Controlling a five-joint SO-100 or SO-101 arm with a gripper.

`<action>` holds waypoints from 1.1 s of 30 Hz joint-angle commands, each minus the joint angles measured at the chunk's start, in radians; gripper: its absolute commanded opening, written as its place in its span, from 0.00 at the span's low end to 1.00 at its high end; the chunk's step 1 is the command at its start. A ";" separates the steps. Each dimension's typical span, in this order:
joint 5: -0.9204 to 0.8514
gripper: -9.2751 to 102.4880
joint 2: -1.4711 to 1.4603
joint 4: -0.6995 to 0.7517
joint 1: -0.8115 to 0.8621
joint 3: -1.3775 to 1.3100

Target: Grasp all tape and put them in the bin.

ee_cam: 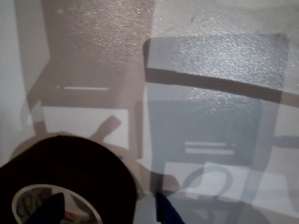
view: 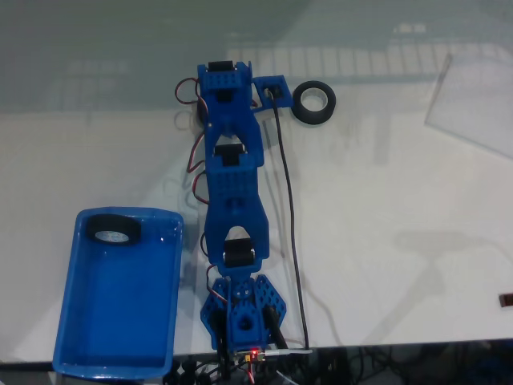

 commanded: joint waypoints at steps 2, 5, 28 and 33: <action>-0.020 0.31 -0.008 0.005 -0.003 -0.072; -0.025 0.30 -0.023 0.005 -0.005 -0.083; -0.121 0.08 0.632 0.077 -0.135 0.273; -0.235 0.08 0.940 0.164 -0.316 0.489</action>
